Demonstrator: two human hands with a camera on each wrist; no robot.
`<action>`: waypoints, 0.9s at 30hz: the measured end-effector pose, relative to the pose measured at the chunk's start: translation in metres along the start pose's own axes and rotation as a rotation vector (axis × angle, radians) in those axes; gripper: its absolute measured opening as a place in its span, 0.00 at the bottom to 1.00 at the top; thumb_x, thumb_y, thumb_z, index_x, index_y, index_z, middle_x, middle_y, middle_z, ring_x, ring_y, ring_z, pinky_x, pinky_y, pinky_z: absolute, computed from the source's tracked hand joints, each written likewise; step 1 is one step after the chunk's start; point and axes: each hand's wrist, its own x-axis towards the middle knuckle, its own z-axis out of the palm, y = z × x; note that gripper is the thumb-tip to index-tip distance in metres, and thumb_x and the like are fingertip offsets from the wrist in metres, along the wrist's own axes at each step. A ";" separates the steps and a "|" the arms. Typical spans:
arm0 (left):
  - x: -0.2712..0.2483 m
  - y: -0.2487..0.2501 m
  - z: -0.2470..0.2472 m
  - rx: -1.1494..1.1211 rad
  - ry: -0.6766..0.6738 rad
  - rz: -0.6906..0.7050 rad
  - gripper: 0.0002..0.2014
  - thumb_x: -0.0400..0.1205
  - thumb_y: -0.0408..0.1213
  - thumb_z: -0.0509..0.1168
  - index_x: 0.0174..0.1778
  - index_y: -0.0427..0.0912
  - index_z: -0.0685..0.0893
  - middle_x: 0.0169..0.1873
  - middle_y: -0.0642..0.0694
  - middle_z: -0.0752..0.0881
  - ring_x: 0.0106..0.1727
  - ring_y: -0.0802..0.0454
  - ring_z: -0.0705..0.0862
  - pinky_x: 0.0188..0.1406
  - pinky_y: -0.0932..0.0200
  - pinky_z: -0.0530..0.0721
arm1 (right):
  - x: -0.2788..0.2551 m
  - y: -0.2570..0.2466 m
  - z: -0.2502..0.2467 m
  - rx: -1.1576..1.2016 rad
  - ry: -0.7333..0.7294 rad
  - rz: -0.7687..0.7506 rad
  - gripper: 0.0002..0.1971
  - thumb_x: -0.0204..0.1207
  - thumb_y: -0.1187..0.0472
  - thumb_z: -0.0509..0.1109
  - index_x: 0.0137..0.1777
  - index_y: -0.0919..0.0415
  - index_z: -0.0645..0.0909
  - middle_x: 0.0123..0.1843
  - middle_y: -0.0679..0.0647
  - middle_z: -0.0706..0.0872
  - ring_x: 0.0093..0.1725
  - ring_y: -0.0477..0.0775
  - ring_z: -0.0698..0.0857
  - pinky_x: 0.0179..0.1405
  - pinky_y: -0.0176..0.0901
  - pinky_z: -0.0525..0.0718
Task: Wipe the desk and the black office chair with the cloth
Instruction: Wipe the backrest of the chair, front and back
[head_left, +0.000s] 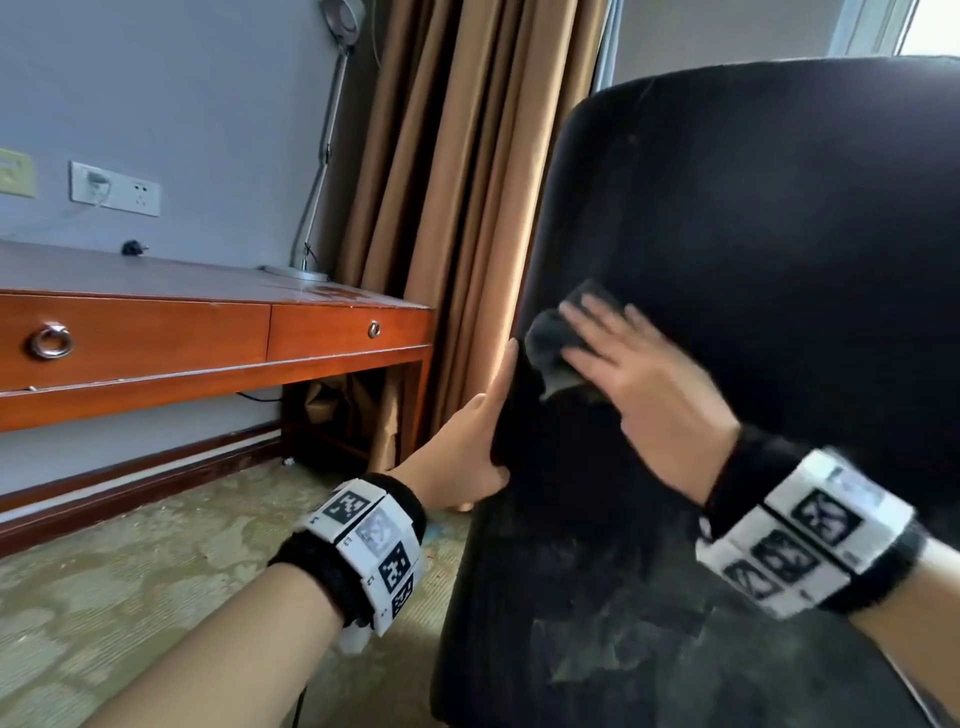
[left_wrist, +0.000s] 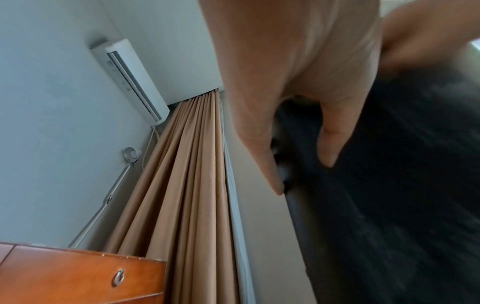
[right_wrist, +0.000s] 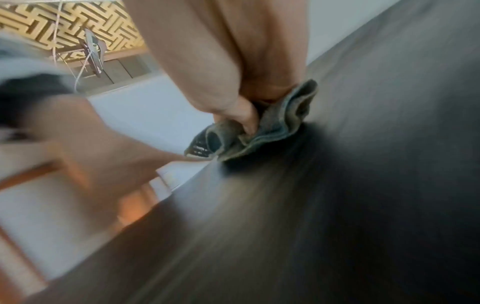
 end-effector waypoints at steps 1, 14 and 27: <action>0.000 0.000 0.001 -0.019 0.000 -0.009 0.63 0.71 0.24 0.71 0.77 0.66 0.26 0.61 0.41 0.79 0.47 0.49 0.84 0.47 0.54 0.87 | 0.025 0.024 -0.024 -0.010 0.030 0.028 0.26 0.68 0.70 0.48 0.58 0.71 0.84 0.70 0.69 0.77 0.72 0.70 0.74 0.78 0.55 0.56; 0.002 0.009 0.016 0.119 0.072 -0.117 0.66 0.73 0.31 0.75 0.65 0.73 0.17 0.58 0.46 0.74 0.50 0.49 0.83 0.53 0.60 0.81 | 0.031 0.025 -0.028 -0.010 -0.041 -0.025 0.27 0.67 0.65 0.47 0.51 0.69 0.88 0.65 0.68 0.82 0.66 0.71 0.79 0.68 0.59 0.70; -0.023 -0.005 0.017 0.194 -0.045 -0.005 0.57 0.76 0.31 0.72 0.72 0.79 0.32 0.72 0.47 0.60 0.54 0.49 0.81 0.60 0.66 0.76 | -0.090 -0.062 0.025 0.072 -0.284 -0.018 0.26 0.58 0.70 0.79 0.59 0.66 0.85 0.72 0.62 0.77 0.74 0.57 0.64 0.77 0.49 0.49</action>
